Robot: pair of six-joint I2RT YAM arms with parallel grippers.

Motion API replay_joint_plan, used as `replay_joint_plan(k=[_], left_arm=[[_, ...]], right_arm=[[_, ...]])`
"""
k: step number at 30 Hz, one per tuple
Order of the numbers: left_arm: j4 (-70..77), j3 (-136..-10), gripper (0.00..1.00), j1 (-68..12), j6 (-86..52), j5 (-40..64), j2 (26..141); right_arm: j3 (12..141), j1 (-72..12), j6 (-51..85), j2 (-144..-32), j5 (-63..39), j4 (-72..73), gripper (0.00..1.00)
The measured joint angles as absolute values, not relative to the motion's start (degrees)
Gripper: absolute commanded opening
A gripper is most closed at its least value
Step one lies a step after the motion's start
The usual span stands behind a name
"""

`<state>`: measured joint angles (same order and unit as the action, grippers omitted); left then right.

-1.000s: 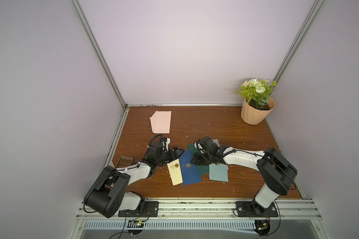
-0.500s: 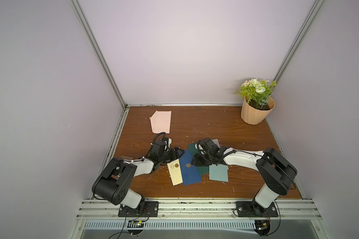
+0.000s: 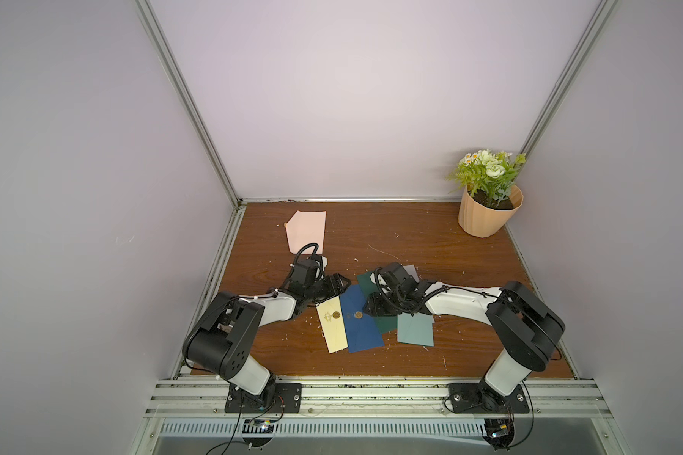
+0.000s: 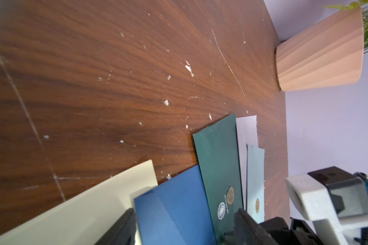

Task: Open the envelope
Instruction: Pick up the envelope from the envelope.

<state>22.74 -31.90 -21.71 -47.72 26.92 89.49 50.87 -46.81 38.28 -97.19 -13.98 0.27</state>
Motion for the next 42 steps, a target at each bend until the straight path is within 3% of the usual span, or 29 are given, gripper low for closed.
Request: replay_joint_plan(k=[19,30,38,42], left_arm=[[32.91,-32.03,0.7,-21.45,-49.52,32.88,95.83],[44.71,-27.79,0.49,-21.3,-54.37,39.16,96.09],[44.1,-28.16,0.49,-22.79,-52.07,40.14,96.14],[43.68,-28.49,0.43,-23.75,-51.16,40.73,97.3]], right_arm=[[50.92,-46.81,38.0,-98.06,-15.31,1.93,0.5],[51.07,-46.81,37.93,-98.43,-15.59,2.28,0.5],[51.2,-46.81,37.93,-98.74,-16.58,2.76,0.5],[51.2,-46.87,37.95,-98.76,-16.84,2.74,0.5]])
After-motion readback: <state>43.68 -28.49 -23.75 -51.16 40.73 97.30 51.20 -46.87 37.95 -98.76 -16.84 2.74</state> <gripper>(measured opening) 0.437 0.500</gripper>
